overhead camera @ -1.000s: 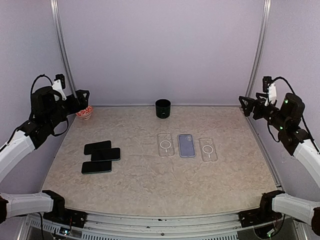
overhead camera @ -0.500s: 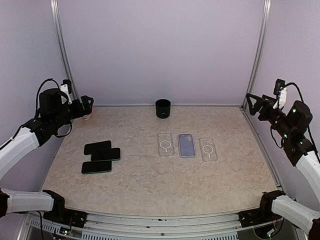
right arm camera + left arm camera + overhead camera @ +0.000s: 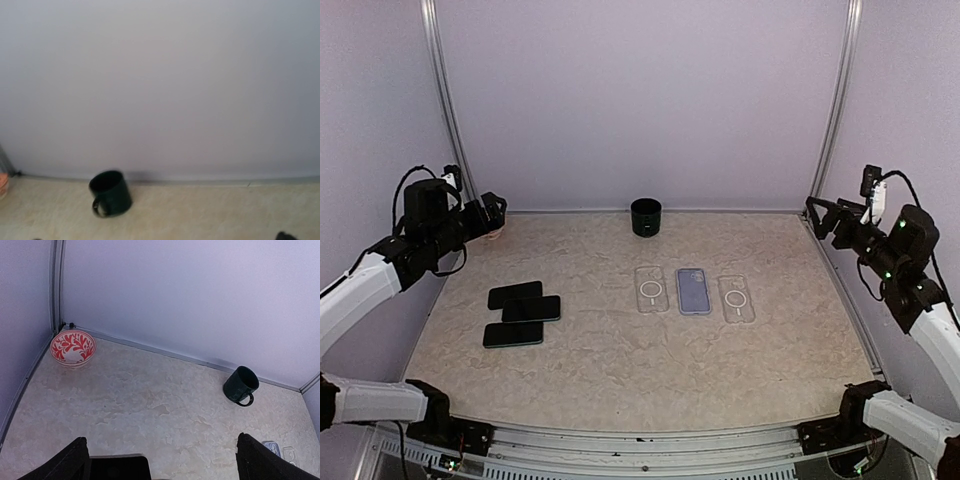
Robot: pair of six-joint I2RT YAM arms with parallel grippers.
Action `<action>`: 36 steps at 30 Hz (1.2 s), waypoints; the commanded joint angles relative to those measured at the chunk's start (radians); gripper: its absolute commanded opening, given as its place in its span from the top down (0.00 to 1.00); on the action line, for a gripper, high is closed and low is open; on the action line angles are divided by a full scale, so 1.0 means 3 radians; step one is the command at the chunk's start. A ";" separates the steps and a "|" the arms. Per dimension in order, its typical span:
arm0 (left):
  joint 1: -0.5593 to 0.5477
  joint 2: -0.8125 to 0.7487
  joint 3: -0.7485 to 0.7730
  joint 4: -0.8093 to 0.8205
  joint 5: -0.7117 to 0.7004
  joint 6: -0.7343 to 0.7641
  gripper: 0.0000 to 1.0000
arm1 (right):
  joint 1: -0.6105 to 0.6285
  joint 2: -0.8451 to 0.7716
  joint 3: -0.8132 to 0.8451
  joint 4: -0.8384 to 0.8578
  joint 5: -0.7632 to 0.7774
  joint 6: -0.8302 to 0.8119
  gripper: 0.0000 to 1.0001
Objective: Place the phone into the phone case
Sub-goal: Pick up the phone case from the center of the board.
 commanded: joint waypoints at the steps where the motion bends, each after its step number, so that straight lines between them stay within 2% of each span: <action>1: -0.0063 0.0161 -0.0058 -0.0187 -0.0245 -0.0341 0.01 | -0.0007 0.0363 0.0369 -0.0410 -0.0304 0.0107 0.00; 9: -0.0140 0.0324 -0.0188 -0.0262 -0.0478 -0.0666 0.01 | -0.0007 0.0709 0.0502 -0.0776 -0.0248 0.0219 0.00; 17: -0.0211 0.0495 -0.0216 -0.0307 -0.0509 -0.0821 0.01 | 0.0080 0.1275 0.0545 -0.1156 0.0223 0.0376 0.00; 27: -0.0250 0.0563 -0.0344 -0.0262 -0.0568 -0.0942 0.01 | 0.0375 0.1587 0.0390 -0.0934 0.0372 0.0383 0.00; 36: -0.0566 0.0701 -0.0344 -0.0204 -0.0659 -0.0995 0.01 | 0.0616 0.1931 0.0494 -0.0935 0.0524 0.0260 0.00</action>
